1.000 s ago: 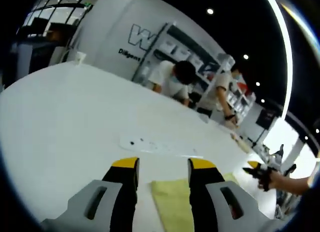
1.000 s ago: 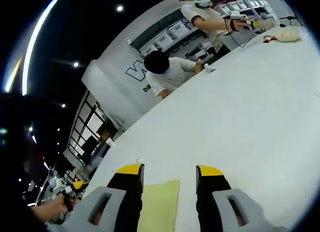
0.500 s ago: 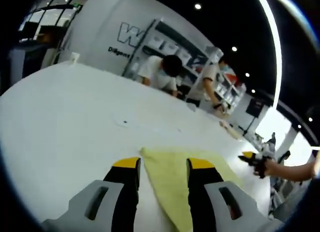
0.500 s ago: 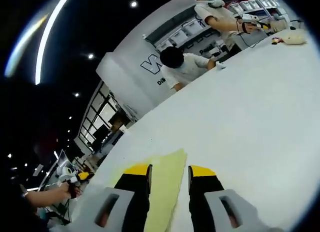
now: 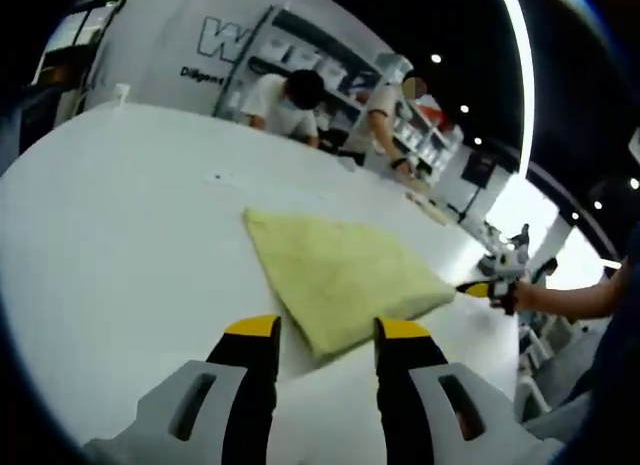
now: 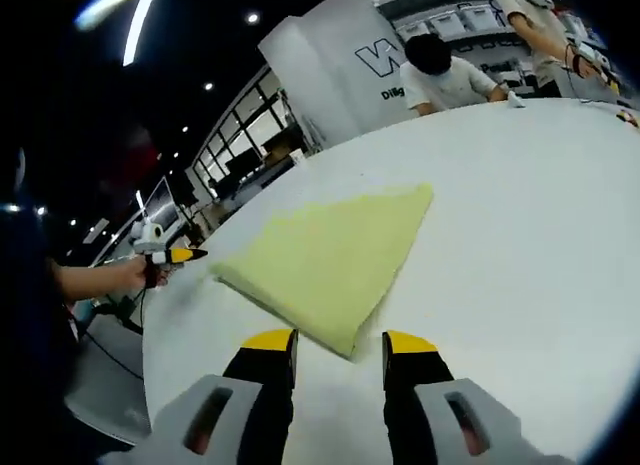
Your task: Fold the garment on the visible template until the final outline fits inside the template.
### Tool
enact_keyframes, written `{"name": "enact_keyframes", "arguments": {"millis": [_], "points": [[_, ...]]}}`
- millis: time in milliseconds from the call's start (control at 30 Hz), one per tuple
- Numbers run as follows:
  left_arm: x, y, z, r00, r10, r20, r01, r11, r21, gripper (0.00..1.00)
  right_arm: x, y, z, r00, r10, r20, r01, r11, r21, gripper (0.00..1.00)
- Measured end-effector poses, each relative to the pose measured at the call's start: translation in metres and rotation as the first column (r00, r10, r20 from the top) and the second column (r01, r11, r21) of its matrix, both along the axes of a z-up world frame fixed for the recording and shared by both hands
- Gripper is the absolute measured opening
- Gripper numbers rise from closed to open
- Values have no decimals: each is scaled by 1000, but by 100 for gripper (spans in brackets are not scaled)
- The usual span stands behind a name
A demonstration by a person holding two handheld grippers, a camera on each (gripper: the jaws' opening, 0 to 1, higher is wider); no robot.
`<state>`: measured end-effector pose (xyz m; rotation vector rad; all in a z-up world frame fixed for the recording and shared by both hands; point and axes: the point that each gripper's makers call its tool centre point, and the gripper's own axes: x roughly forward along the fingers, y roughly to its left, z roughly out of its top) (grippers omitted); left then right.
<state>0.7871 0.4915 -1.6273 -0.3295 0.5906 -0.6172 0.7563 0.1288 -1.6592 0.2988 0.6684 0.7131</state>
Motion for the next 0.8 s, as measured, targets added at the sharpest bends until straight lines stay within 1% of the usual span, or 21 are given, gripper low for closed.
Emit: {"name": "enact_keyframes", "arguments": {"millis": [67,133,233,333,400,467,500,533,700,800], "points": [[-3,-1,0,1000,-7,-2,7,1000,3,36,-1,6,1,1000,20,12,-20,1000,14,26],[-6,-2,-1,1000,-12,3,12,1000,16,37,0,8,1,1000,17,19,-17,1000,7,26],[-9,0,-6,999,-38,-2,38,998,54,38,1,10,1,1000,20,16,-20,1000,19,26],[-14,-1,-9,999,-50,-10,50,996,68,39,1,9,3,999,21,28,-22,999,26,22],[-16,0,-10,998,-55,-13,56,996,69,40,0,11,11,999,7,40,-9,999,49,15],[-19,0,-11,998,-56,-18,57,996,64,40,3,6,13,999,-11,43,9,998,68,5],[-20,0,-12,998,-55,-21,56,996,63,40,4,4,12,999,-16,42,13,998,66,1],[-20,0,-12,998,-54,-22,56,996,63,40,4,3,11,999,-18,42,16,998,62,0],[-24,-4,-17,998,-61,-34,63,996,67,40,7,-2,5,999,-30,34,28,999,46,0],[-26,-5,-19,997,-69,-42,72,994,77,39,7,0,6,999,-40,32,38,998,53,0]]}}
